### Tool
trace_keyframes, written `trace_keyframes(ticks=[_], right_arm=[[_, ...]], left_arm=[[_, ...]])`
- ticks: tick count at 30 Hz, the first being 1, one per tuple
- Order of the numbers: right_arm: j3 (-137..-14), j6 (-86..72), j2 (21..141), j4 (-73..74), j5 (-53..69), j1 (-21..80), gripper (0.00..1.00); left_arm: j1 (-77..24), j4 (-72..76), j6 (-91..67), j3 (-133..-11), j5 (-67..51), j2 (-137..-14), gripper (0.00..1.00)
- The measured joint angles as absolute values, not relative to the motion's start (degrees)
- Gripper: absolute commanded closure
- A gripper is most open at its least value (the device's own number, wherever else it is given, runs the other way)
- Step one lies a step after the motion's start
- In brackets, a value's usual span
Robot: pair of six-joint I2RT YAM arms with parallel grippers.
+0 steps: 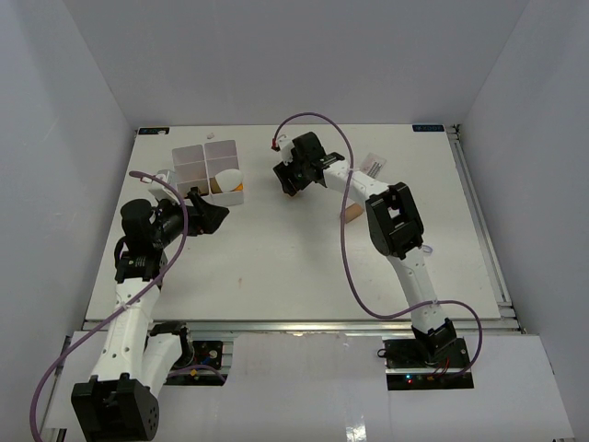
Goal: Organize the makeup
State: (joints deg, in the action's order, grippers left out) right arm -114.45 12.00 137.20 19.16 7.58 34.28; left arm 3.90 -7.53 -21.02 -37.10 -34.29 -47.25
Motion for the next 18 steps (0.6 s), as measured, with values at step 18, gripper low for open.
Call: trace_keyframes(ticks=[18], right_arm=[[-101.0,11.53,126.51,18.87,23.08,31.78,0.92]], left_arm=[[-1.51,-1.07,-22.76,-35.29,-44.75,-49.22,0.02]])
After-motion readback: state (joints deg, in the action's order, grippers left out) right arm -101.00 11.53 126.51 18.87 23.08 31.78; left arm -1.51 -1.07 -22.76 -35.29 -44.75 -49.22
